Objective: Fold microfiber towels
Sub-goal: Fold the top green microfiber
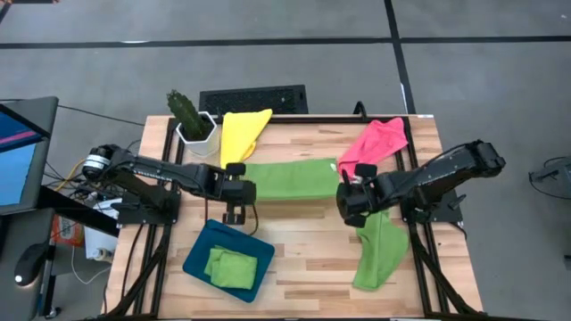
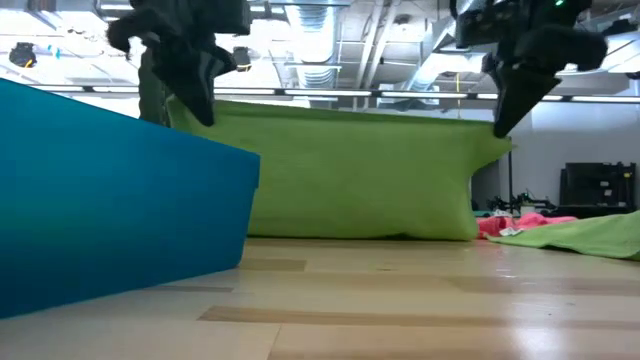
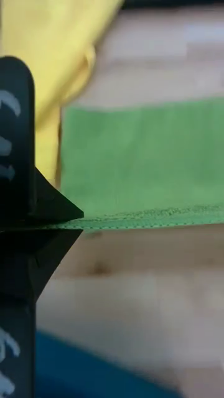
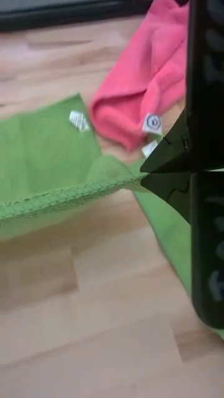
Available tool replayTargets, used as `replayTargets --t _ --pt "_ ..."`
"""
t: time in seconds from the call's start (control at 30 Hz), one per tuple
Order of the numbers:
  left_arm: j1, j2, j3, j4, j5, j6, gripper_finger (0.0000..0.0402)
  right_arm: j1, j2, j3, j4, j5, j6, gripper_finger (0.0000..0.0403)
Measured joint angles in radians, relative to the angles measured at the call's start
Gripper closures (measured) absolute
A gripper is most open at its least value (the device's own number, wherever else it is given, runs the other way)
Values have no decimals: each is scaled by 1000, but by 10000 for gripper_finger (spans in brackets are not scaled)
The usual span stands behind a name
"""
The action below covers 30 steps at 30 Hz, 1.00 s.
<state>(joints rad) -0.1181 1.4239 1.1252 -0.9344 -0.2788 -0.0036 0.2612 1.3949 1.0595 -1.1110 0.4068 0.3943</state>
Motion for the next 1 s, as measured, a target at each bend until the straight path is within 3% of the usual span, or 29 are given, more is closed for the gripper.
replayTargets --t 0.33,0.5,0.63,0.7,0.77,0.83,0.9,1.0 --pt "163 0 0 4 -53 80 401 -205 0 0 65 30 -187 395" --pt "203 -25 80 -3 -453 254 401 -261 -44 62 38 488 -292 395" --pt "223 -44 203 42 -704 468 401 -282 -97 194 69 707 -379 395" --pt "233 -45 271 90 -766 538 401 -287 -114 268 64 709 -446 395" --pt "251 -46 345 34 -708 580 401 -293 -129 338 23 563 -533 396" --pt "261 -46 425 -69 -544 591 401 -290 -139 400 23 510 -564 399" --pt "275 -47 504 -170 -318 581 401 -281 -154 441 12 539 -552 399" --pt "298 -50 613 -313 90 577 401 -274 -172 492 -82 404 -579 399"
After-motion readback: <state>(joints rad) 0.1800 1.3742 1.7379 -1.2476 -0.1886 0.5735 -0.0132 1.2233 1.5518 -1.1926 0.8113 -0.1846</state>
